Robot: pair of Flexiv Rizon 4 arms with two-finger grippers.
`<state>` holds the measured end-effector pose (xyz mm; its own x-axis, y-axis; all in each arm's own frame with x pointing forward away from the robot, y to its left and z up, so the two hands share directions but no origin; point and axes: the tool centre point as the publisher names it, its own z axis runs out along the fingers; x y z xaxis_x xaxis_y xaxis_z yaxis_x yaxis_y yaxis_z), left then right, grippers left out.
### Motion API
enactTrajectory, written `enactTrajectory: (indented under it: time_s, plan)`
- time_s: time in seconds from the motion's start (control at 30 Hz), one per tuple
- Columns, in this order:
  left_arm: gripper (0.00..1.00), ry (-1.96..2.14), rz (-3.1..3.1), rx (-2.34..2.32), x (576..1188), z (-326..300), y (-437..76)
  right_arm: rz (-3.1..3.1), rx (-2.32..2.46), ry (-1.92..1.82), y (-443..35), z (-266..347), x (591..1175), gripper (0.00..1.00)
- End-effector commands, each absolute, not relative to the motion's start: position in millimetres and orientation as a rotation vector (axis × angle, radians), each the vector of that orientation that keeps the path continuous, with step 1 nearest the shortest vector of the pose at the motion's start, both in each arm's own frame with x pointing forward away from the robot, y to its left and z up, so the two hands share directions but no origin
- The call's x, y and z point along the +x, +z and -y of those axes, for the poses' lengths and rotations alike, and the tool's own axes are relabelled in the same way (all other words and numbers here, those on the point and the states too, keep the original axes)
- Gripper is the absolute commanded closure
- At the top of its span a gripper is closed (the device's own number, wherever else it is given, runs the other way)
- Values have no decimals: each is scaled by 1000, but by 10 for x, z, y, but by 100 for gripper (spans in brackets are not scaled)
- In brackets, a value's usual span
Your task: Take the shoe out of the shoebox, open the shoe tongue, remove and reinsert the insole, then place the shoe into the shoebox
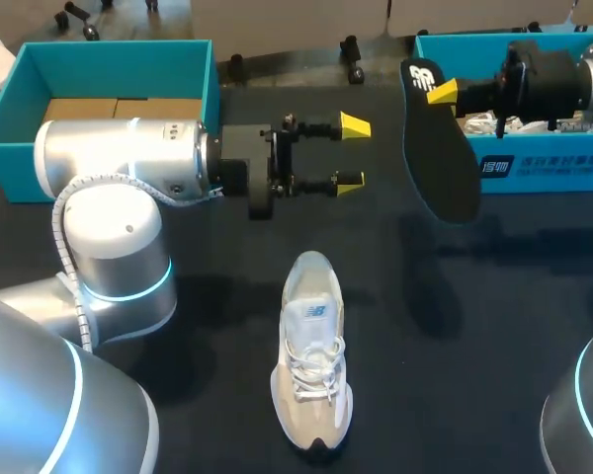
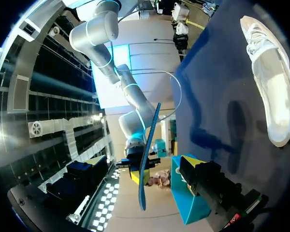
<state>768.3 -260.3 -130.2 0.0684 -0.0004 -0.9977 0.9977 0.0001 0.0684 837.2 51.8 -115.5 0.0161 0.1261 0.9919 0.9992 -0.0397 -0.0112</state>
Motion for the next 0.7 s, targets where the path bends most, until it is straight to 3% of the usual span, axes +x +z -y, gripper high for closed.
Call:
enactTrajectory:
  time_s: [0.03, 0.47, 0.63, 0.7]
  plan:
    - [0, -1157, -1161, 1245, 7680, 2715, -1315, 1274, -1339, -1163, -1155, -525, 8377, 100]
    - [1, -1196, -1147, 1229, 7802, 3164, -1245, 1274, -1339, -1163, -1155, -525, 8377, 100]
    - [7, -1174, -1147, 1217, 7793, 3321, -1238, 1274, -1339, -1163, -1155, -525, 8377, 100]
    - [16, -1160, -1147, 1216, 7777, 3374, -1245, 1274, -1339, -1163, -1155, -525, 8377, 100]
